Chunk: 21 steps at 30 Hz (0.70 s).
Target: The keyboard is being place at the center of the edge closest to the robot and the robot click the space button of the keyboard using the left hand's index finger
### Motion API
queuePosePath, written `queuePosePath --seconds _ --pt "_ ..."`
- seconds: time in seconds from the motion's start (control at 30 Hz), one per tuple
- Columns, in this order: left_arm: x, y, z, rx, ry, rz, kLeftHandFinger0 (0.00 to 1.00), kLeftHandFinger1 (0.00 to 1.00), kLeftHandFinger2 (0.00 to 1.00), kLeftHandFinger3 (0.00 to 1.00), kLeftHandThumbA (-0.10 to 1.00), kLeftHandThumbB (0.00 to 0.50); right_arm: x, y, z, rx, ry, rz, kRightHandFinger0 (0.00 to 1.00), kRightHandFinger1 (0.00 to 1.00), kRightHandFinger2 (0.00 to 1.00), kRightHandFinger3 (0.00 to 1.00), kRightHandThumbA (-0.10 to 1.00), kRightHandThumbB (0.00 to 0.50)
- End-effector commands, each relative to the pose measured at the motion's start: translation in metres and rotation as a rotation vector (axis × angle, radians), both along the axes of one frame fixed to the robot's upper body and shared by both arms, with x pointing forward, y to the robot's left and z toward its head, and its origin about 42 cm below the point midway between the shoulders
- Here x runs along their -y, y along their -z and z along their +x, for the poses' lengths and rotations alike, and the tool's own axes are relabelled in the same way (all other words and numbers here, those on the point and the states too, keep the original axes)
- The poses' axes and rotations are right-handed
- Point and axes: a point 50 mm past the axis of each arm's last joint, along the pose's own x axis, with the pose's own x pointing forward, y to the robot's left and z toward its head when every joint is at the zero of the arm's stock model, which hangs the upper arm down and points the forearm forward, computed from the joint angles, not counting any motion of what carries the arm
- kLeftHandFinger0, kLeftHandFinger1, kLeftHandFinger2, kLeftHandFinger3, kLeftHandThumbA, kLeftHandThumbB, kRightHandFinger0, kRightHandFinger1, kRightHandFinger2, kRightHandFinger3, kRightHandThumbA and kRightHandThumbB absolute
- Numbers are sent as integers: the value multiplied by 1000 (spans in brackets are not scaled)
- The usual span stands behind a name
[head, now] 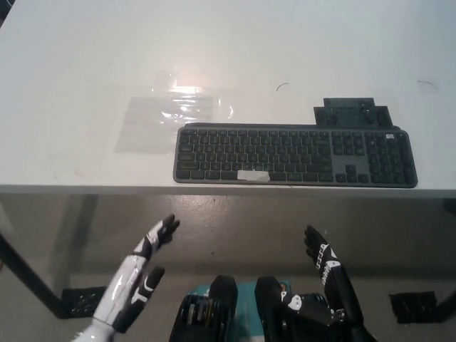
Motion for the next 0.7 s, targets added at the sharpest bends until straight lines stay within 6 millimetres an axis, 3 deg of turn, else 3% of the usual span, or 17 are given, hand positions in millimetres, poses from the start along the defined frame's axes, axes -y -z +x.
queuePosePath --seconds 0.0,0.03,0.07,0.1,0.13,0.2,0.33,0.37,0.43,0.6,0.67 --pt "6 -100 -13 362 -13 184 1000 1000 941 1000 1000 445 -5 -9 -1 91 -26 15 1000 1000 1000 1000 1000 455" --pt "7 -105 -12 376 -19 200 1000 845 776 1000 1000 427 -5 -9 -2 91 -26 15 1000 1000 1000 1000 1000 453" --pt "10 -111 -10 388 -29 220 629 491 491 1000 1000 411 -5 -8 -3 89 -27 14 1000 1000 1000 1000 1000 451" --pt "15 -117 -3 386 -53 220 152 40 143 1000 1000 372 -6 -8 -4 88 -29 12 1000 1000 1000 1000 1000 450" --pt "17 -118 0 391 -66 216 7 2 17 1000 1000 366 -6 -8 -4 89 -30 12 1000 1000 1000 1000 1000 449" --pt "26 -122 10 398 -83 196 0 0 0 1000 1000 363 -6 -9 -3 93 -30 15 1000 1000 1000 1000 1000 449" --pt "45 -126 32 387 -24 189 0 0 0 1000 1000 310 -5 -11 0 99 -29 7 1000 1000 1000 1000 1000 441" --pt "51 -124 40 370 -12 192 0 0 0 1000 1000 313 -5 -10 1 98 -27 8 1000 1000 1000 1000 1000 443" --pt "60 -121 50 316 -8 207 0 0 1 1000 1000 367 -6 -10 -1 97 -28 11 1000 1000 1000 1000 1000 454" --pt "78 -114 78 241 -3 273 0 0 97 1000 1000 352 -6 -12 1 102 -30 9 1000 1000 1000 1000 1000 461" --pt "83 -110 87 224 -3 289 0 0 90 1000 1000 349 -6 -12 2 105 -30 8 1000 1000 1000 1000 1000 457"
